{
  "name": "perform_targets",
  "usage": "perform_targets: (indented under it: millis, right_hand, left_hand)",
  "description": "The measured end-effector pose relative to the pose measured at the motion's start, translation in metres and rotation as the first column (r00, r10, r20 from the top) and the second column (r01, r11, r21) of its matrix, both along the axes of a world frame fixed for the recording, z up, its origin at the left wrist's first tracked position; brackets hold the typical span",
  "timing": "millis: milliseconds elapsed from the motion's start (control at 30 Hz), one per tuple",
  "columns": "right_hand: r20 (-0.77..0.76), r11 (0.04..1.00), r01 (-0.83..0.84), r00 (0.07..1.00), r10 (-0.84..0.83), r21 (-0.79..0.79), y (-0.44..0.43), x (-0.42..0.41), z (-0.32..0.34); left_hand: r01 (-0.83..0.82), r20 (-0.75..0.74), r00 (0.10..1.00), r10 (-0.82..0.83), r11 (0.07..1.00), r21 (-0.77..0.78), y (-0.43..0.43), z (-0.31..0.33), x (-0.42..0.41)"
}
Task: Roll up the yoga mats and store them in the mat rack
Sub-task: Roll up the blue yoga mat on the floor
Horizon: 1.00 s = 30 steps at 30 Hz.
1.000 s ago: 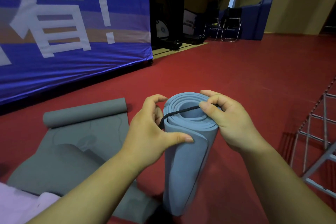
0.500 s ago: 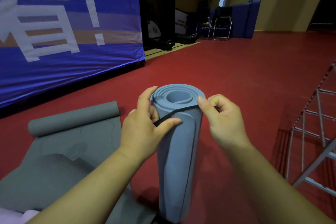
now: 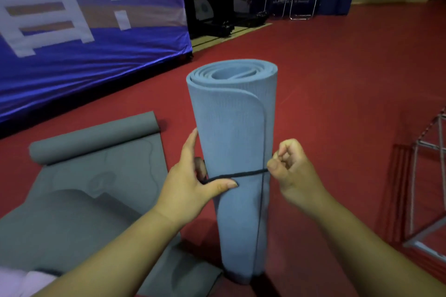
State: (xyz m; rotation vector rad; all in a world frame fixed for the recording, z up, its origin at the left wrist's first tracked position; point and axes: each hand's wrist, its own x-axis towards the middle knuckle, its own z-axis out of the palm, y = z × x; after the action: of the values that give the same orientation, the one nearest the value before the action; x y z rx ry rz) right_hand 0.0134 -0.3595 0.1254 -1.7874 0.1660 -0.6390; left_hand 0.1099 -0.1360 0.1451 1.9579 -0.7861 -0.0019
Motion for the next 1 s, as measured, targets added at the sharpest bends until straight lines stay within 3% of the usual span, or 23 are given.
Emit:
perform_targets:
  millis: [167, 300, 633, 833, 1000]
  right_hand:
    - [-0.078, 0.999, -0.004, 0.997, 0.002, -0.032, -0.004, 0.006, -0.031]
    - [-0.102, 0.998, 0.026, 0.994, -0.031, -0.052, -0.007, 0.005, -0.043]
    - [-0.126, 0.999, 0.002, 0.992, -0.007, -0.033, -0.010, -0.004, -0.050]
    - [-0.074, 0.998, 0.015, 0.997, -0.011, 0.056, -0.005, -0.008, -0.055]
    - [-0.108, 0.975, -0.081, 0.989, 0.105, 0.206, -0.010, -0.011, -0.061]
  left_hand:
    - [-0.027, -0.090, 0.996, 0.024, 0.999, -0.027, -0.002, -0.027, 0.011]
    - [-0.015, -0.070, 0.997, 0.016, 1.000, 0.018, -0.007, -0.038, 0.007]
    - [0.038, -0.090, 0.995, -0.041, 0.999, -0.034, -0.005, -0.038, 0.002]
    - [0.062, -0.019, 0.998, -0.061, 0.998, 0.024, -0.009, -0.038, -0.004]
    - [0.149, -0.186, 0.970, -0.156, 0.988, -0.049, -0.014, -0.044, -0.002]
